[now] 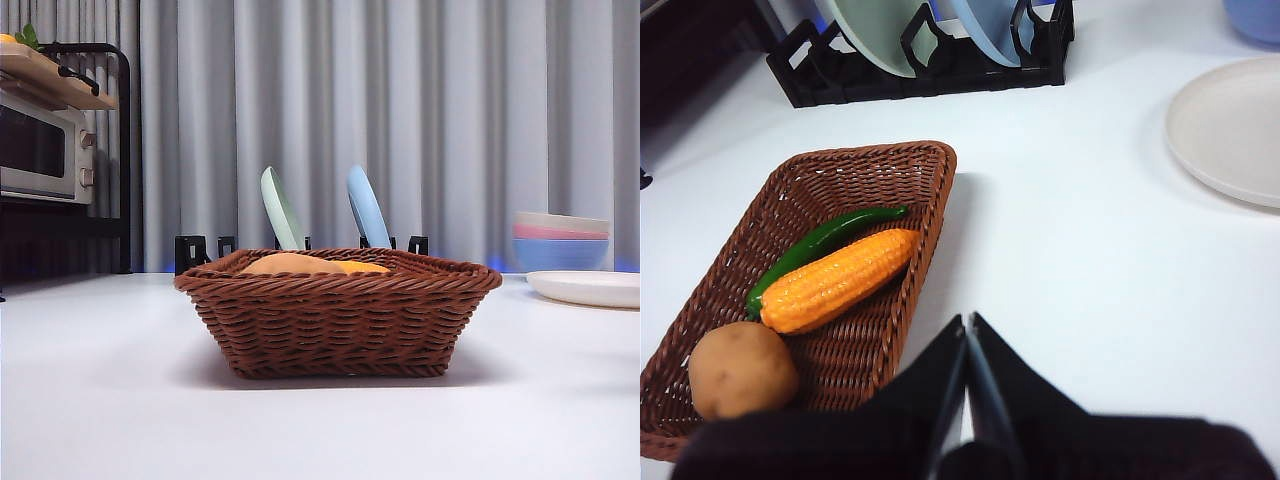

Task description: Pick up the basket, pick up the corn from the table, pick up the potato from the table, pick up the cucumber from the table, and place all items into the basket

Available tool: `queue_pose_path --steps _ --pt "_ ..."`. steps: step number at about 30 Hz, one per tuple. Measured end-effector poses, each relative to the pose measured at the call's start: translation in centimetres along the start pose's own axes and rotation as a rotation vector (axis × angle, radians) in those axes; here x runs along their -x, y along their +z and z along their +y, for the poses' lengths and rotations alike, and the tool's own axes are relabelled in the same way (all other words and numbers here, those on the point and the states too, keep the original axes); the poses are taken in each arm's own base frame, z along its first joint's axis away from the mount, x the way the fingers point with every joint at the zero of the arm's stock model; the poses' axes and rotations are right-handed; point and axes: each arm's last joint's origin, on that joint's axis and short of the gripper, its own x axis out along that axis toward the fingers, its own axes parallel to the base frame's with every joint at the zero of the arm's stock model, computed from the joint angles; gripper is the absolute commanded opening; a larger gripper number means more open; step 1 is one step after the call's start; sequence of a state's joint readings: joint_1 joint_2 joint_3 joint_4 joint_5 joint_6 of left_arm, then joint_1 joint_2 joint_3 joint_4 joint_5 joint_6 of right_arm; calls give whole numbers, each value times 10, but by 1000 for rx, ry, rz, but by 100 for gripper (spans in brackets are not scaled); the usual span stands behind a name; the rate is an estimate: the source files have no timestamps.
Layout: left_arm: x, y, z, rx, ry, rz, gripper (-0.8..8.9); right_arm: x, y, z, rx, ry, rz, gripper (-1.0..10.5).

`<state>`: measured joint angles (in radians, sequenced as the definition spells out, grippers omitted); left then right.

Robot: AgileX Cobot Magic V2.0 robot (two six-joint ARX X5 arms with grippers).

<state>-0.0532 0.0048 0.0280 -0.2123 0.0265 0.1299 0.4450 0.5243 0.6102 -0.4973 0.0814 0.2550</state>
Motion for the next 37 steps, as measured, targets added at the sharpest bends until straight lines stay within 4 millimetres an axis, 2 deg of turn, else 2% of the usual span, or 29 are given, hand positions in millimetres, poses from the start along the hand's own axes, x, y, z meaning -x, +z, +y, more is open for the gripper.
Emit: queue_pose_path --steps 17,24,30,33,37 --pt "0 0 0 0 0 0 -3 0 0 0 1 -1 2 2" --pt "0 0 0 0 0 0 -3 11 -2 -10 111 -69 -73 2" --pt "0 0 0 0 0 0 -3 14 -24 -32 115 -146 -255 2" --pt "0 0 0 0 0 0 -3 9 -43 -42 123 -208 -334 2" --pt "0 0 0 0 0 0 -3 -5 -71 -50 142 -208 -329 2"
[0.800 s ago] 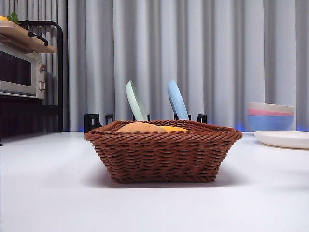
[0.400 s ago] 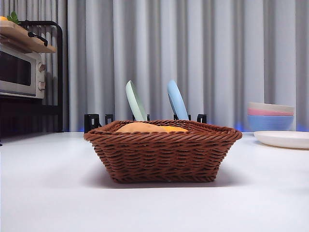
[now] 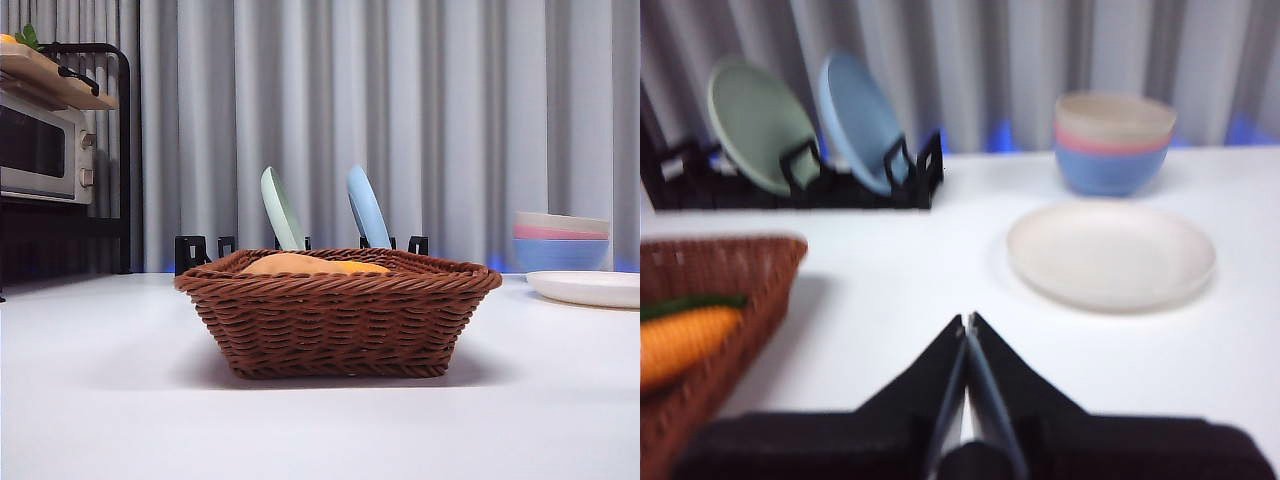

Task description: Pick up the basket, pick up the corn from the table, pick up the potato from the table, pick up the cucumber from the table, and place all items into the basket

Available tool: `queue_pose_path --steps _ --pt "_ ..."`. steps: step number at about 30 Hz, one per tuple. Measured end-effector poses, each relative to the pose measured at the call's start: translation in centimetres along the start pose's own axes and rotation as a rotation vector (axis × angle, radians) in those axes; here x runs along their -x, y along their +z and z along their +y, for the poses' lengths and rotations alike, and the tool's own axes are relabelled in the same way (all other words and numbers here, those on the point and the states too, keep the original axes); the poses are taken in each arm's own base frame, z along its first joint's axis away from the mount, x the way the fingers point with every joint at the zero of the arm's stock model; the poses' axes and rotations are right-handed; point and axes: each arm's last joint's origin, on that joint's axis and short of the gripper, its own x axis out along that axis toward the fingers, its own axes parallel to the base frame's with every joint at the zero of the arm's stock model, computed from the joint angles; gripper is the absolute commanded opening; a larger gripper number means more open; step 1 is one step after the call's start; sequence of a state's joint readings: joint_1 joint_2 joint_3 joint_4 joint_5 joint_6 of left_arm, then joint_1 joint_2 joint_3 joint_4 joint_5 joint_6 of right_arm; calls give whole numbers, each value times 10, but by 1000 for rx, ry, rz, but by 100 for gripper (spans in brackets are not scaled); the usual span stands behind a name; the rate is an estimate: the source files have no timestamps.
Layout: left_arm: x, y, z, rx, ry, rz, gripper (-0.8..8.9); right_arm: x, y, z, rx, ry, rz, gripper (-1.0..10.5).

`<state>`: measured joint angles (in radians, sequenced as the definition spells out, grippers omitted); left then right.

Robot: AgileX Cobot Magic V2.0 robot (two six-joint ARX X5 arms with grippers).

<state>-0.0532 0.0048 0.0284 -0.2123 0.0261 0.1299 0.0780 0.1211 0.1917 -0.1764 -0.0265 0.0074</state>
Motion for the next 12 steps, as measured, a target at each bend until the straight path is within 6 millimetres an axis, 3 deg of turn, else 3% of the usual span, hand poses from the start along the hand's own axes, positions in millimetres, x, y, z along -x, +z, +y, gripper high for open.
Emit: queue_pose_path --steps 7,12 --pt "0 0 0 0 0 0 -3 -8 -45 -1 11 0 61 2" --pt "0 0 0 0 0 0 -3 -7 -50 -1 14 0 58 2"
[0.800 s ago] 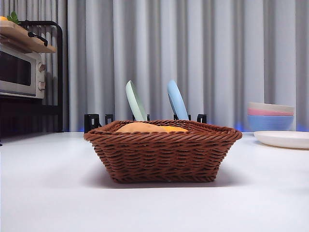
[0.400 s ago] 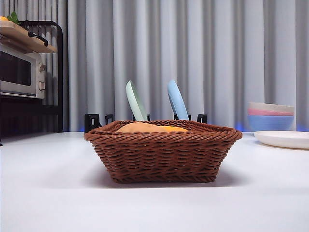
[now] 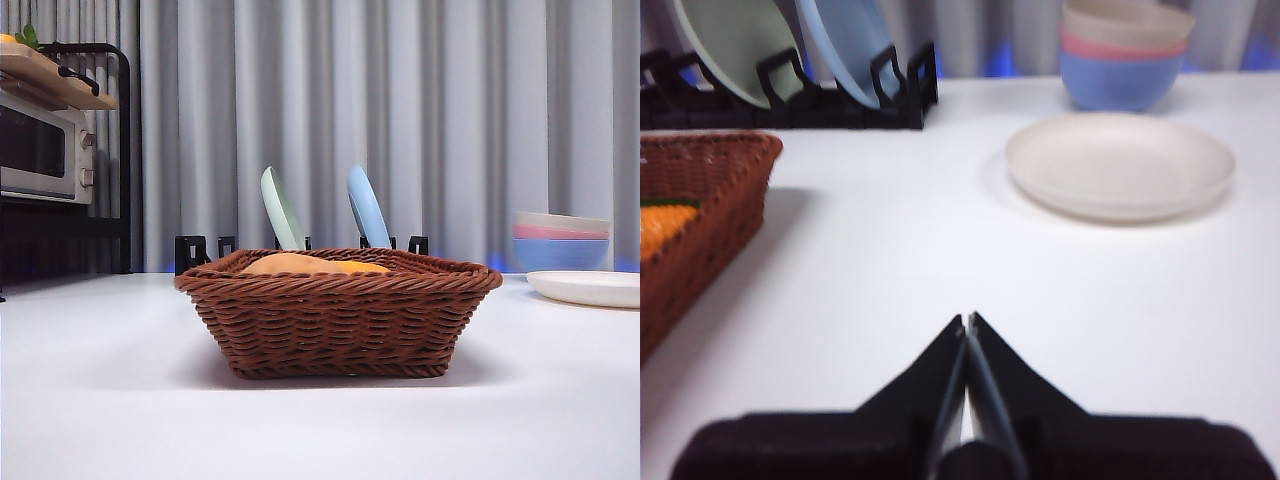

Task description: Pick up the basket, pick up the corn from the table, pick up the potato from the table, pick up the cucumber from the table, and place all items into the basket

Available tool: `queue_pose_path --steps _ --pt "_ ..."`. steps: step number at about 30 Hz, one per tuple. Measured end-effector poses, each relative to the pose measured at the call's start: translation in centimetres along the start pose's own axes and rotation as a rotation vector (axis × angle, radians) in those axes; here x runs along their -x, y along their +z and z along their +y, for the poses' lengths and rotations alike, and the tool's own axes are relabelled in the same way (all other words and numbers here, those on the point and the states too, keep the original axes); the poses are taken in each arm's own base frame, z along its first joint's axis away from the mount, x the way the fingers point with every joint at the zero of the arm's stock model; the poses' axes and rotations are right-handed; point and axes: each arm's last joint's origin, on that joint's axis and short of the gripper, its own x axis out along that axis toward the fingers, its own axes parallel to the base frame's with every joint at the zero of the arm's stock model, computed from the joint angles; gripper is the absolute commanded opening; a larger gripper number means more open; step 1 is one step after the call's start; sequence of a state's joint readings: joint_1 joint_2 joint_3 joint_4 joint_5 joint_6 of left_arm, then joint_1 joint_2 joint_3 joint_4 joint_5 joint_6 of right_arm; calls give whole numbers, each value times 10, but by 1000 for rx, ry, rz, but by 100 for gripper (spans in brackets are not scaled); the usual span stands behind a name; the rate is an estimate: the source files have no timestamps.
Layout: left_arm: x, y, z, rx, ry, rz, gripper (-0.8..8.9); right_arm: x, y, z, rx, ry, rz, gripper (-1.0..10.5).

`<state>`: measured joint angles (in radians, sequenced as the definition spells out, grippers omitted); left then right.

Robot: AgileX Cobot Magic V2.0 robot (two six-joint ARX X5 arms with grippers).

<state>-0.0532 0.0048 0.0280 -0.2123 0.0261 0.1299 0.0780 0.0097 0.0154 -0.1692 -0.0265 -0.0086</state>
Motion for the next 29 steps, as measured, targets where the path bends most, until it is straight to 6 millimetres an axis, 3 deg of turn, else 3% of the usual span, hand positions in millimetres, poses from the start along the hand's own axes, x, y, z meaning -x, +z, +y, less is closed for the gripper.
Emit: queue_pose_path --steps 29 --pt "0 0 0 0 0 0 -3 0 0 0 -65 -1 -3 2"
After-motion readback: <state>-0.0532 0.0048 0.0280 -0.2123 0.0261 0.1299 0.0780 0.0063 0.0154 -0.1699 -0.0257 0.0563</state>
